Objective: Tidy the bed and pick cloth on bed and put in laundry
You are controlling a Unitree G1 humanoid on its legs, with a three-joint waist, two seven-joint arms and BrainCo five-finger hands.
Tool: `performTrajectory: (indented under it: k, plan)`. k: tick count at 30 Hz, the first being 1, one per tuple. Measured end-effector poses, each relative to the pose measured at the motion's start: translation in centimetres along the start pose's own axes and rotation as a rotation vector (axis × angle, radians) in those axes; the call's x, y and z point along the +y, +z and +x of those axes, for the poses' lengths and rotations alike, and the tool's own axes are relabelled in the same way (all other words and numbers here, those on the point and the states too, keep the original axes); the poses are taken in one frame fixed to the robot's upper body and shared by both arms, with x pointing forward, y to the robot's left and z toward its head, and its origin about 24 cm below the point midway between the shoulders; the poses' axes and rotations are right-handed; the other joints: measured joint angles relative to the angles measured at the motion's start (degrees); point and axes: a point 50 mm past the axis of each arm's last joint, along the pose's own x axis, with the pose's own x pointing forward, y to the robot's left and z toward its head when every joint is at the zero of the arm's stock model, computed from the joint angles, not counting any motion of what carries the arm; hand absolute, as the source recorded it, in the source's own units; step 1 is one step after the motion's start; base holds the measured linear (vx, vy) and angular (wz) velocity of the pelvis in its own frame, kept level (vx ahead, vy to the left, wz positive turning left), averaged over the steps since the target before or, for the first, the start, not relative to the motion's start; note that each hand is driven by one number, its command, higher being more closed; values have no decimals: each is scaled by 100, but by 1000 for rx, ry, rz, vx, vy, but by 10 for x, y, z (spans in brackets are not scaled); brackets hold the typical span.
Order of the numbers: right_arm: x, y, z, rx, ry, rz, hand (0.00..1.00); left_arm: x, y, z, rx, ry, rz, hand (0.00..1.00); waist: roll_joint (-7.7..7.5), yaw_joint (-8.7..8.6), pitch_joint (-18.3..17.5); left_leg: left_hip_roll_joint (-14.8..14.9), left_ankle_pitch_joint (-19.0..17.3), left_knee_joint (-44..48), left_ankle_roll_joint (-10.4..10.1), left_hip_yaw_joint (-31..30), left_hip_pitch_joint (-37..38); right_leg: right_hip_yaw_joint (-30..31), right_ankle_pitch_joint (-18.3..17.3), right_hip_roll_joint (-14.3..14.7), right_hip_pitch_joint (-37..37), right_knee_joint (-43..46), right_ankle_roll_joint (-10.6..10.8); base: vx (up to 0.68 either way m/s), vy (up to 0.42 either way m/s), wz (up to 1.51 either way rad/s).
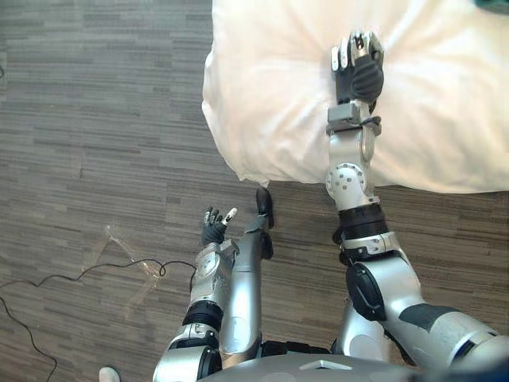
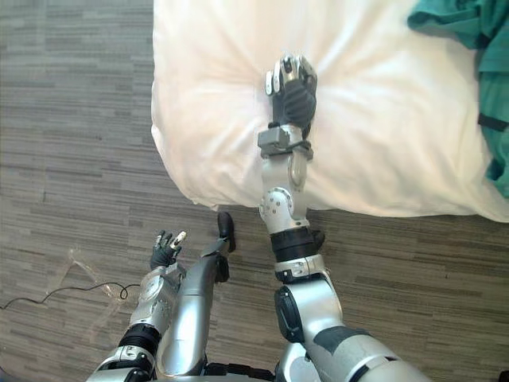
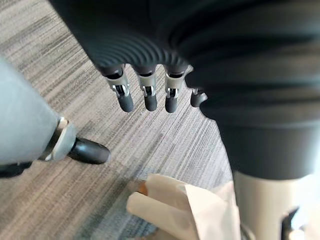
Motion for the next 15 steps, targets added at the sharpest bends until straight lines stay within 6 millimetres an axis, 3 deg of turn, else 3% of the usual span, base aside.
performTrajectory:
  k: [2,5,7,10,12,14,15]
  plan:
    - [-8,-3,-6,17,-14,-39,100,-3,1,1,1,-2,-5,0,-65,-13,-34,33,-30,31,2,53,60,100,43,70,47,-69,22,43,-9,-19]
    - [-30,-14,-21,89,-66,-81,100,-3,0,3,10,17,-36,0,-194,-194,-88,66,-114,91,26,106,306,134,124,156,361,-257,40,38,4,-17]
    - [-59,-24,-46,156,-165,-91,100,2,-7,3,44,35,-28,0,-407,-262,-194,114,-254,173,26,230,618,222,150,197,666,-373,71,56,29,-32]
    - [-98,-25,-81,200,-331,-92,100,5,-12,2,73,38,-15,0,-603,-302,-305,183,-416,316,22,257,895,233,151,261,1023,-472,78,45,34,-20]
    - [-126,-29,-110,262,-465,-103,100,11,-18,0,104,50,-1,0,-747,-313,-364,238,-537,365,10,311,1115,238,144,278,1261,-537,78,22,39,-21]
    - [-181,-33,-171,406,-771,-130,100,15,-27,-3,147,40,37,0,-825,-317,-402,252,-675,396,-39,354,1345,243,141,313,1522,-620,86,18,45,-15]
    - [-208,-31,-214,488,-962,-140,100,17,-32,-5,170,34,53,0,-823,-328,-403,251,-737,373,-9,390,1458,250,153,328,1652,-697,95,35,48,-11]
